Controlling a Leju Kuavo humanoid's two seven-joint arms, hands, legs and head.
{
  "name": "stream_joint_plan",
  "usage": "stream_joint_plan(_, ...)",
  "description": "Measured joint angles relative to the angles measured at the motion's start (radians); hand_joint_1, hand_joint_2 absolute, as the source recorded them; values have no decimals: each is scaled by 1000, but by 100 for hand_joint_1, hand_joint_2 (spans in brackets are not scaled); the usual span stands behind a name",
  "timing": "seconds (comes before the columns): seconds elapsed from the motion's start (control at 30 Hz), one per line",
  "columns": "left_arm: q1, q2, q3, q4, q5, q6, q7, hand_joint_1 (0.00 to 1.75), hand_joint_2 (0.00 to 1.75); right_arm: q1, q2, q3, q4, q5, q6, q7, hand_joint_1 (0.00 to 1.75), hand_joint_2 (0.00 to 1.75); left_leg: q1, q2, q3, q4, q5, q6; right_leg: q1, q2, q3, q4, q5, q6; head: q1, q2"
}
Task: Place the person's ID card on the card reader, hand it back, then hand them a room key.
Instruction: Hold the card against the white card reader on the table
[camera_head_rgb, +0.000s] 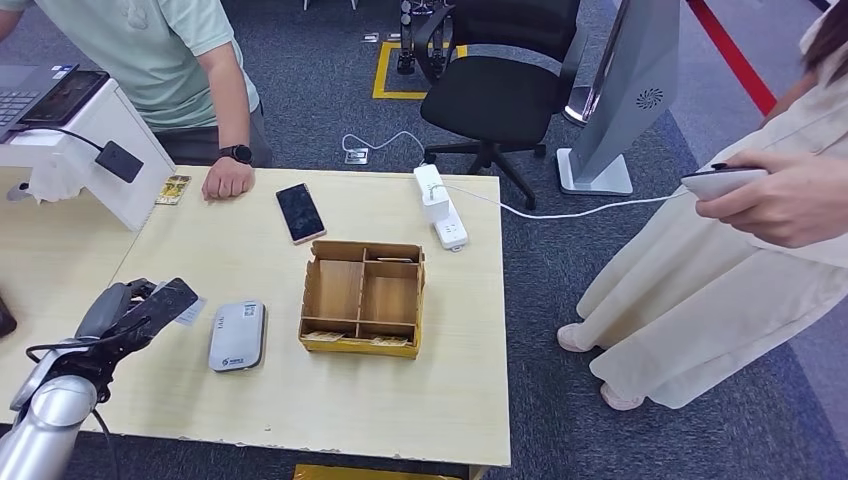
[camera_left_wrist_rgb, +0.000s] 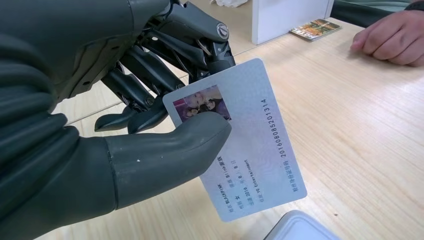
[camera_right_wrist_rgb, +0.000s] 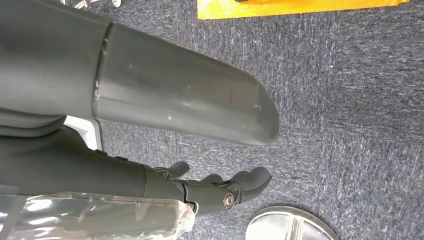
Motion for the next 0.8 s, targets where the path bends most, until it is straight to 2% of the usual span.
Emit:
stream_joint_plan(0.4,36,8,-3,-18,-35,-9,19,175,175,0,-4,0,0,14,3,-5,0,0,0,0,0,0,0,0,0,0,0,0,0,0,0,0)
stream_joint_plan(0.6,44,-9,-23,-14,-29,-19,17,175,175,-5,-4,1,0,20,8,-3,0,0,0,0,0,0,0,0,0,0,0,0,0,0,0,0)
stream_joint_plan(0.8,19,-33,-60,1,-29,-33,15,175,175,-15,-4,6,0,25,14,-3,0,0,0,0,0,0,0,0,0,0,0,0,0,0,0,0)
